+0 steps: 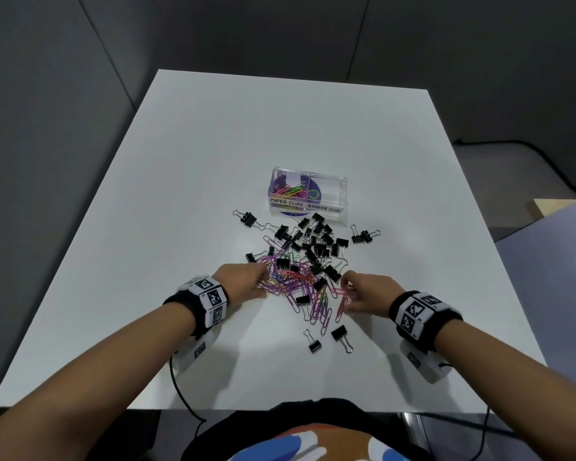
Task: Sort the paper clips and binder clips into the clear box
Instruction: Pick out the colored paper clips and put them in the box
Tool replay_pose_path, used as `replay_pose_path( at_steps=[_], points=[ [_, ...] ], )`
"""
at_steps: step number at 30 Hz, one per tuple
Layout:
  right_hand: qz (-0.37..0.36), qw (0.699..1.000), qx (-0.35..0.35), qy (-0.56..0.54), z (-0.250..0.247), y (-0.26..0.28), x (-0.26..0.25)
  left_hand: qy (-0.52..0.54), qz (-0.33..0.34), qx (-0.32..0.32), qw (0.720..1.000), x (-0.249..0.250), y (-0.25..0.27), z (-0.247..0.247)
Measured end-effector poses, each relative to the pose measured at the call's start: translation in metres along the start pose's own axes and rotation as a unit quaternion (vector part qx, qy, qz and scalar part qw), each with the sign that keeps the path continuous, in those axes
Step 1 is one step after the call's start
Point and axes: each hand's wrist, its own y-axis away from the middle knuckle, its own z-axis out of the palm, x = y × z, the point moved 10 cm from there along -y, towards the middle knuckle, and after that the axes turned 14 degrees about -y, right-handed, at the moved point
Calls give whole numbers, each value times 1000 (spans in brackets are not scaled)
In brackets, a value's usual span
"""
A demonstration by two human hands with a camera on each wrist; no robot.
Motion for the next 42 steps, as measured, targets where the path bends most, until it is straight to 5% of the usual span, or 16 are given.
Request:
replay_pose_path(
  at_steps=[21, 30, 42],
  points=[
    [-9, 1000, -1, 12, -8, -7, 1, -66, 13, -10, 998, -5, -7, -5],
    [14, 986, 52, -160, -36, -11, 3, 51, -4, 22, 998, -10, -2, -19],
    [-99, 932, 168, -304, -116, -48, -63, 167, -80, 147, 972, -72, -24, -93]
  ],
)
